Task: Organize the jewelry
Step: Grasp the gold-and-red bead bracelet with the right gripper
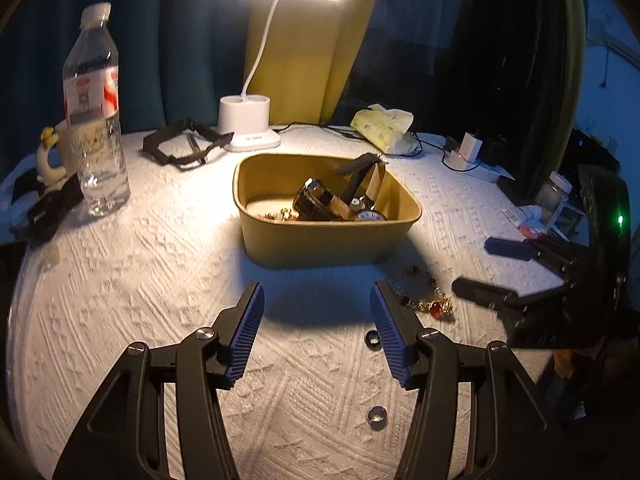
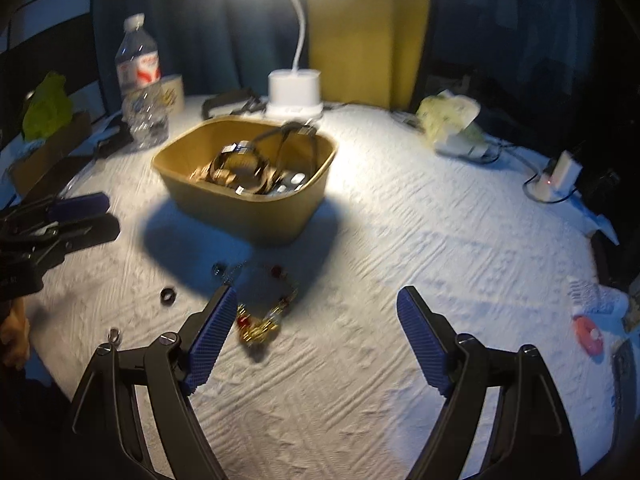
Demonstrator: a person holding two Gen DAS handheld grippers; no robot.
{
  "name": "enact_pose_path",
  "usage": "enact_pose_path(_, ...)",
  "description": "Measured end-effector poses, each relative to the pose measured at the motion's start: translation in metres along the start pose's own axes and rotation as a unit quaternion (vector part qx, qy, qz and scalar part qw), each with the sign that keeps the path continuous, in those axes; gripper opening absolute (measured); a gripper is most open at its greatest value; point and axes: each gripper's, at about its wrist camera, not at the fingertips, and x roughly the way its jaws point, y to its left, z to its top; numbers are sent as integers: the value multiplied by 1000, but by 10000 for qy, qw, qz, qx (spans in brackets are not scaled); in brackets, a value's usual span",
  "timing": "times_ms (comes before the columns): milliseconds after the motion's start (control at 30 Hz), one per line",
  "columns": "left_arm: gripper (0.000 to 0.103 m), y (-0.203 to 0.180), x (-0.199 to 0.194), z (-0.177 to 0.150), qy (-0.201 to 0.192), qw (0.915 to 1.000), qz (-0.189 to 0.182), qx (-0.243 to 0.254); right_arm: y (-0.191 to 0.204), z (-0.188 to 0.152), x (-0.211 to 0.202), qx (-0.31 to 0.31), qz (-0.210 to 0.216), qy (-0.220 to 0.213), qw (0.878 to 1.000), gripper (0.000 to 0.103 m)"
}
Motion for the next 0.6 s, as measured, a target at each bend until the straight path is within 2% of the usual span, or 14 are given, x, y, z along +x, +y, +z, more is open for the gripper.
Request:
enact_pose_path(200,58,13,9,-4,151,9998,65,-127,19,-2,20,-168,211,309,9992,82)
enact_pose_path(467,58,22,20,-6,323,9993,-2,-209,23,0,39,-154,240,516,9983,81)
enact_pose_path(500,58,22,21,-6,334,9992,-16,-203,23,1,40,-149,268,523,9982,80)
enact_pose_path(567,58,22,22,-5,336,9993,-9,-183,24,3,41,-173,321,512,9980,70)
enact_pose_path(600,58,22,22,-4,338,9993,-3,-178,24,4,41,-188,321,504,9980,62)
